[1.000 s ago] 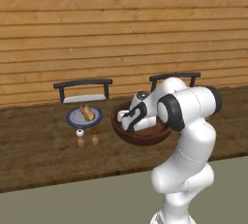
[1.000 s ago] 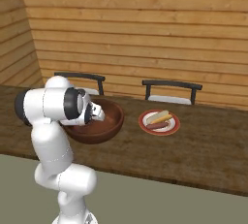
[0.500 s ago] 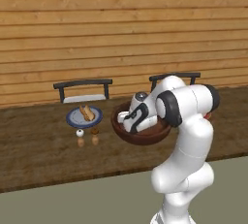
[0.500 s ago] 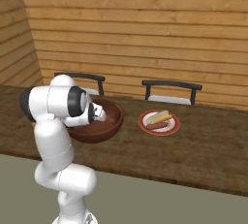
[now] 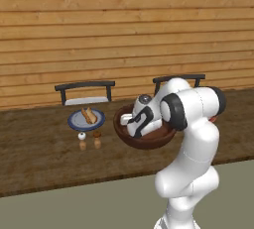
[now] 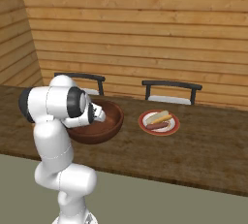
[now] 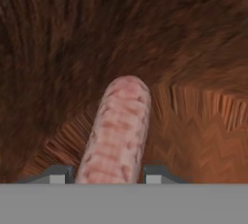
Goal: Place one bun and one sausage from the bowl on each plate.
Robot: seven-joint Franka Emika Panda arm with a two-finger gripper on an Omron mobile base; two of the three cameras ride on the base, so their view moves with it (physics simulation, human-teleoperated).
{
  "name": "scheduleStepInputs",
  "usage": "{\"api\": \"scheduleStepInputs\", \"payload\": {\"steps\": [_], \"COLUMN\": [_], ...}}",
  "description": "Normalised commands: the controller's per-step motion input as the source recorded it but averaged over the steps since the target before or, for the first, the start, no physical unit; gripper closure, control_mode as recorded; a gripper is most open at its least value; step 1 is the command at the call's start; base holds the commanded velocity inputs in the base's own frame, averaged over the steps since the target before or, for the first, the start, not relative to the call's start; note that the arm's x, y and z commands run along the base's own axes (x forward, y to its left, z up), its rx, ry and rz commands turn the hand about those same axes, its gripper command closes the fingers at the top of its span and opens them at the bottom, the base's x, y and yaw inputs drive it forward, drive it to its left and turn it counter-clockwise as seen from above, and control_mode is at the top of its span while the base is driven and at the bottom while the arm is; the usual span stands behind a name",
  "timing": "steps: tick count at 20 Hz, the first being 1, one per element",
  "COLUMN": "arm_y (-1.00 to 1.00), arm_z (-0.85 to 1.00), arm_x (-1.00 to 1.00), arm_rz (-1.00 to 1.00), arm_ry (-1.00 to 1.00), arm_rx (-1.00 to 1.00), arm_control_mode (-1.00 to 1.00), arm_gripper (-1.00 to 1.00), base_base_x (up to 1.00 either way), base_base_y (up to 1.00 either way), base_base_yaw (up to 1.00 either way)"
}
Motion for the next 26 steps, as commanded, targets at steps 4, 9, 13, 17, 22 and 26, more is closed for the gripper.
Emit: {"api": "scheduleStepInputs", "payload": {"steps": [4, 9, 13, 17, 22, 26], "arm_y": [0.04, 0.12, 0.12, 0.85, 1.0, 0.99], "arm_z": [0.58, 0.94, 1.0, 1.0, 0.43, -0.01], "arm_x": [-0.22, -0.09, -0.09, 0.0, 0.0, 0.0], "arm_rz": [-0.16, -0.12, -0.06, 0.01, 0.44, 0.69], "arm_ry": [0.0, 0.01, 0.0, 0.0, 0.02, 0.0], "arm_rx": [0.09, 0.07, 0.03, 0.0, 0.0, -0.02], "arm_control_mode": [-1.0, -1.0, -1.0, -1.0, -1.0, -1.0], "arm_gripper": [1.0, 1.0, 1.0, 1.0, 1.0, 1.0], "base_base_x": [0.0, 0.0, 0.0, 0.0, 0.0, 0.0], "base_base_y": [0.0, 0.0, 0.0, 0.0, 0.0, 0.0], "base_base_yaw": [0.0, 0.0, 0.0, 0.0, 0.0, 0.0]}}
